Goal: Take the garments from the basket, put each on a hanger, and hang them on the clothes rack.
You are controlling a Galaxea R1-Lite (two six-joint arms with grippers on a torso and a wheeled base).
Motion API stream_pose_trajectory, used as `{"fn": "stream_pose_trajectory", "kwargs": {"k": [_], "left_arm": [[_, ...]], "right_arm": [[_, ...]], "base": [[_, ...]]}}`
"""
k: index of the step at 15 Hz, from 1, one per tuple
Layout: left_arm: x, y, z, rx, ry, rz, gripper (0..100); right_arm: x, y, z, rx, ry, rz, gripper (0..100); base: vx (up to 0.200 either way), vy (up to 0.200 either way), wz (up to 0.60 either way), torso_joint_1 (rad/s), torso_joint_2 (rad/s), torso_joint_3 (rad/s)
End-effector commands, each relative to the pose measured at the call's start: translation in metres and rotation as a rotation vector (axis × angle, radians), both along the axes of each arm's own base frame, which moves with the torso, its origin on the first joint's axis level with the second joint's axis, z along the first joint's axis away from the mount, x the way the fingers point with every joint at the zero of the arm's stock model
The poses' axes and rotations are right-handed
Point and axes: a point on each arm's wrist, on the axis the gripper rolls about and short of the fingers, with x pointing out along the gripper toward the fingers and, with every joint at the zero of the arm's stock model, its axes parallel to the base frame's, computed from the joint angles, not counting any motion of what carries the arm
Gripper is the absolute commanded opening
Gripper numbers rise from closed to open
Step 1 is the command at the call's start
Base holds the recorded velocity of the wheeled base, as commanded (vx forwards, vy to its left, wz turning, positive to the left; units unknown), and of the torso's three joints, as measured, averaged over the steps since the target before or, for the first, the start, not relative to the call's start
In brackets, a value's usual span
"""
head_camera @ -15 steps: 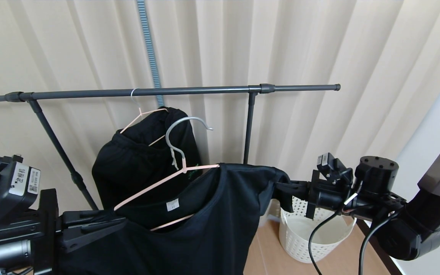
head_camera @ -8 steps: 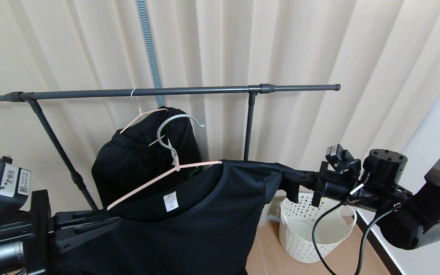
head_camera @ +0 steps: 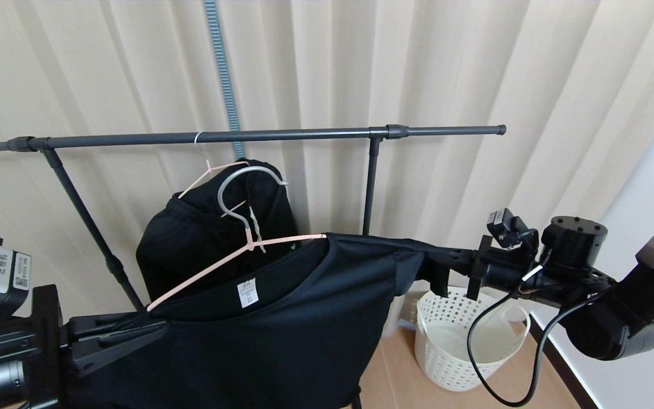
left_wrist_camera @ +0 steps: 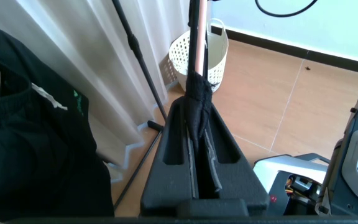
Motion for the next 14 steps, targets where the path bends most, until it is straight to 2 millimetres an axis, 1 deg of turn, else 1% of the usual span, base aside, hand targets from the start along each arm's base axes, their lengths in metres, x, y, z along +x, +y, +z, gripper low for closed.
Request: {"fn": "stream_pose_trajectory", "kwargs": {"k": [1,7,8,13,14], "left_arm": [[-0.0009,0.0005,-0.0001,-0.007,0.007,0.008,0],[-0.0008,0.0007,-0.0001,-0.009,0.009,0.01,0],[-0.0007,0.0014,-0.0001,-0.009,0.009,0.015,0],[0.0002,0.0047,-0.0004,-0.01,0.013,0.042,0],[0.0,0.0054,-0.0001,-0.019,0.022,0.05,0]], "right_arm": [[-0.001,0.0003,0.0003,-0.001,0.007,0.001,0],[-0.0046,0.0014,0.0024,-0.005,0.036,0.006,0],[-0.0046,0.0014,0.0024,-0.005,0.036,0.006,100],[-0.0056,0.0019,0.0026,-0.004,0.033,0.009,100],[-0.0077,0.0021,0.0056,-0.003,0.027,0.01,100]], "base": [[0.0,0.0,0.0,0.0,0.0,0.0],[0.0,0.0,0.0,0.0,0.0,0.0],[0.0,0.0,0.0,0.0,0.0,0.0],[0.0,0.0,0.0,0.0,0.0,0.0],[0.0,0.0,0.0,0.0,0.0,0.0]]}}
